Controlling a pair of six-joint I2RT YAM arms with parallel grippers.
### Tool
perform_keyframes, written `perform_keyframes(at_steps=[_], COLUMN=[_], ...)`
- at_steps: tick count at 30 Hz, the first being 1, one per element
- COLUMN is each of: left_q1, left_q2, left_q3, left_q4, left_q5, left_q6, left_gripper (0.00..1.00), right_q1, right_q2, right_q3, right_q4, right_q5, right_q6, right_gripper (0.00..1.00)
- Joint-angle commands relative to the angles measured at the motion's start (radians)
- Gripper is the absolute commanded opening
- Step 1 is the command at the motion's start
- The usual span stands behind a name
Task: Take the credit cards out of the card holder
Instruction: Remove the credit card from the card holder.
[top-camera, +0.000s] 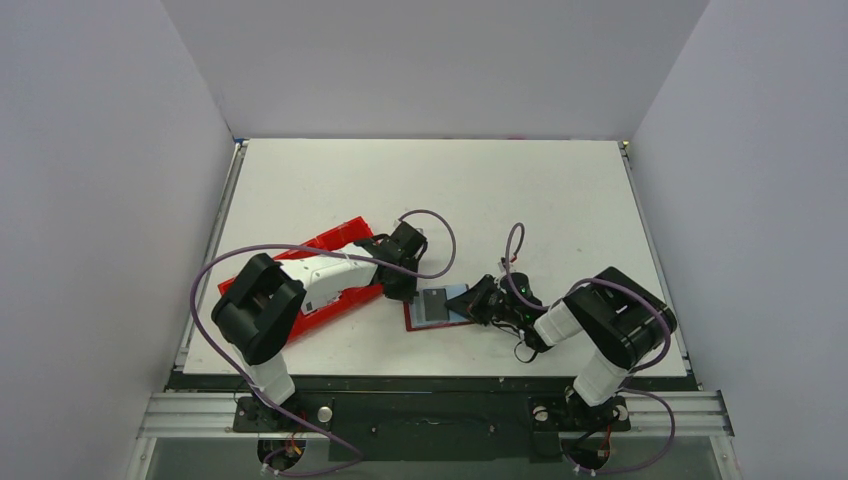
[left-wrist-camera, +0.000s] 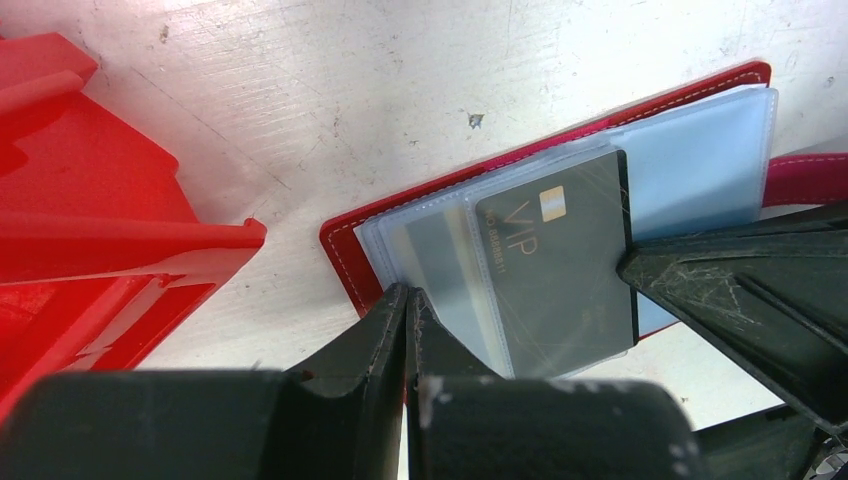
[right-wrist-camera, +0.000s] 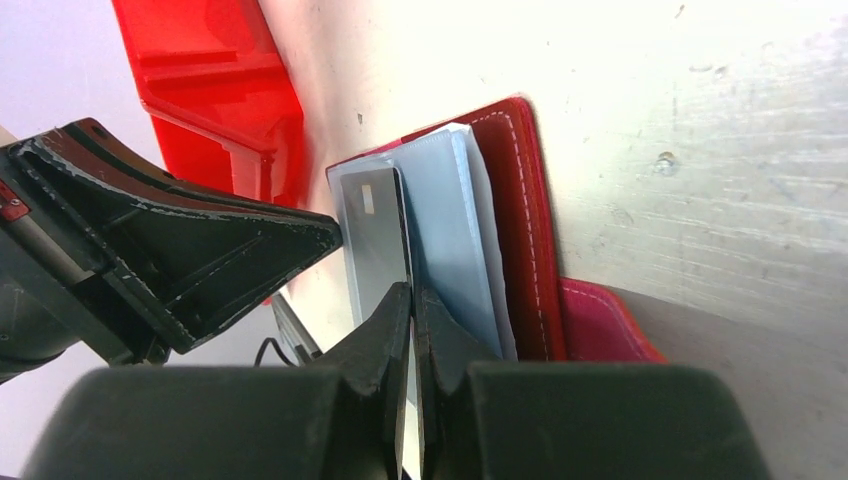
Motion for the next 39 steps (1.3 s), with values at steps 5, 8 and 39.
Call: perform_keyframes(at_steps=[5,8,39], left_q1=[0.007,0.008,0.007], left_q2=[0.054,0.052,0.05], left_q3=[-0.021,-0.023,-0.029], left_q4=[-0.027,-0.024,-0.015], left_q5=[-0.04,-0.04,-0.034], left_q6=[0.013,0.012,0.012], left_gripper=[0.0,0.0,0.0], right_q1=[-0.005,-0.004,-0.008], right_q2=[-0.058,-0.062,0.071], right_q3=[0.0,0.0,-0.022], right_q4=[-0.093,-0.091,0.157], right_q5=[0.044,0.045,-0.007], right_q6=[-0.075,-0.073,0.044], right_gripper=[0.0,0.03,0.03])
